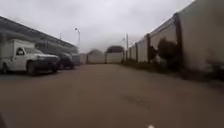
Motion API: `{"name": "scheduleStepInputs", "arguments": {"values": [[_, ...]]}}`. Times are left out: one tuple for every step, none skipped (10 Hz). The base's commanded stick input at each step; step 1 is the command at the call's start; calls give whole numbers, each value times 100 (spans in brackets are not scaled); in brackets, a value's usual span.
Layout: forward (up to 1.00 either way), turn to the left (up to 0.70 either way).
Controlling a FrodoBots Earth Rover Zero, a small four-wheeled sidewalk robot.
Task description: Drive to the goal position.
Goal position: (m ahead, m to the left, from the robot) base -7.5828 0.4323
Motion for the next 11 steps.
{"name": "scheduleStepInputs", "arguments": {"values": [[100, 0], [100, 0], [100, 0], [100, 0], [100, 0], [100, 0], [100, 0], [100, 0], [100, 0], [100, 0], [100, 0]]}}
